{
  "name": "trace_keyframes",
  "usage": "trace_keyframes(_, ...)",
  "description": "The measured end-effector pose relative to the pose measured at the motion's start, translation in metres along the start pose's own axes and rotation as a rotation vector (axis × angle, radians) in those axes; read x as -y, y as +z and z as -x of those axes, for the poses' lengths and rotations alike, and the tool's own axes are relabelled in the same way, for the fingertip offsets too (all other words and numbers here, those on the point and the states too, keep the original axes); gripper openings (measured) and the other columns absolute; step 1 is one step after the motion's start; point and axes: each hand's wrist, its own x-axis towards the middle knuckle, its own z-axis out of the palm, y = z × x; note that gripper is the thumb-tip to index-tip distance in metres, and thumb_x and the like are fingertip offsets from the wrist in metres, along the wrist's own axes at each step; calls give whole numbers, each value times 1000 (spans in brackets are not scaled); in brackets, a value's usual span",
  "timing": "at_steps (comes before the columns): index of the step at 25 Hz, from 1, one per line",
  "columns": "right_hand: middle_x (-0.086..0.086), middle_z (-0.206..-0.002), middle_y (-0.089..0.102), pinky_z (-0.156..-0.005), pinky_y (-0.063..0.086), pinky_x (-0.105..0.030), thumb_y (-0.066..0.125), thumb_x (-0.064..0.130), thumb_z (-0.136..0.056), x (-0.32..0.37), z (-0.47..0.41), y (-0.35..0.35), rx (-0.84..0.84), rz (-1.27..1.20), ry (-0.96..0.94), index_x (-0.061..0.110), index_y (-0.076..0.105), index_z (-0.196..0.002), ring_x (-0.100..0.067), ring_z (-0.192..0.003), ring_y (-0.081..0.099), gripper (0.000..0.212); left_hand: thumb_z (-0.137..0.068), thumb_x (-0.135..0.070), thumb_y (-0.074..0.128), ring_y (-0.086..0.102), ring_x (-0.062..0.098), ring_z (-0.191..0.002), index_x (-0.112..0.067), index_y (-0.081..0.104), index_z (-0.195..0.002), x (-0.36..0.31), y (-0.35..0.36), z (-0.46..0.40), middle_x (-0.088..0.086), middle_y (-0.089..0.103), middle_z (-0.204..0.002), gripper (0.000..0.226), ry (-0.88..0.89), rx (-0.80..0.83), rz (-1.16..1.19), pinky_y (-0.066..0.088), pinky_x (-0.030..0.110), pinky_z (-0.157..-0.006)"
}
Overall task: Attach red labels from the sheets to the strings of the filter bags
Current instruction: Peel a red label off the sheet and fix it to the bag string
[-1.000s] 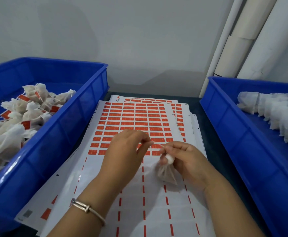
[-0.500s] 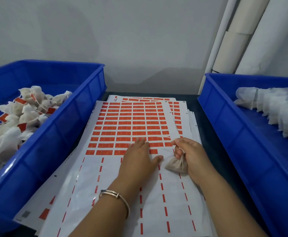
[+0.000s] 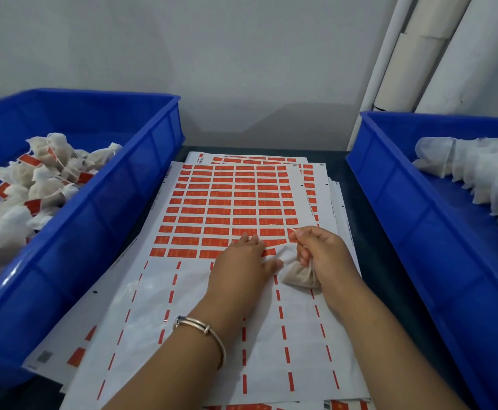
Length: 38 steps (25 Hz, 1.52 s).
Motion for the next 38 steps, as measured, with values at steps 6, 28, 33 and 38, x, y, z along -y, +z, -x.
trace_keyframes(6, 8, -46, 50, -48, 44, -15, 51, 23, -97, -1, 1, 1, 13, 26, -24, 20, 68, -81, -4, -42, 43, 24, -96, -44, 41, 59, 12, -105, -26, 66, -112, -2, -2, 1, -9, 65, -115, 35, 82, -88, -34, 45, 27, -88)
trace_keyframes(28, 6, -49, 52, -49, 45, -15, 52, 25, -97, -4, -1, -1, -2, 68, -46, 23, 68, -75, -3, -42, 44, 27, -98, -43, 37, 61, 14, -105, -29, 64, -117, -2, -5, -5, -8, 65, -115, 36, 132, -75, -143, 46, 26, -83)
trace_keyframes(33, 6, -49, 52, -48, 45, -13, 52, 24, -97, -4, -1, -1, -2, 62, -49, 23, 68, -74, -1, -41, 44, 28, -99, -38, 38, 62, 14, -84, -28, 67, -112, -6, -6, -5, -7, 67, -103, 33, 108, -92, -122, 47, 25, -77)
trace_keyframes(38, 6, -48, 50, -49, 45, -14, 52, 26, -96, -5, -2, -1, 5, 73, -61, 27, 70, -69, -2, -43, 44, 33, -98, -31, 42, 57, 12, -70, -22, 68, -99, -3, -5, -3, -4, 67, -91, 28, 75, -162, -3, 46, 20, -71)
